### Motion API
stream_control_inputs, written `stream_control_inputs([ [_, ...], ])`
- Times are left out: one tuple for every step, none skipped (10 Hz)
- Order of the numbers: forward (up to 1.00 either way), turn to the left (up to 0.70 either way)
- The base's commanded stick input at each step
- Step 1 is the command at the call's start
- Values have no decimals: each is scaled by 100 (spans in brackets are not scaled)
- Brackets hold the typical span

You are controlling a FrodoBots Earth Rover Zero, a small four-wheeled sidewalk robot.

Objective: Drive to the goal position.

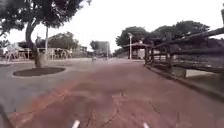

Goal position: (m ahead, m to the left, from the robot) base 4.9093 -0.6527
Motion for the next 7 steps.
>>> stream_control_inputs([
  [70, 8],
  [70, 8],
  [70, 8],
  [70, 8],
  [70, 8],
  [70, 8],
  [70, 8],
])
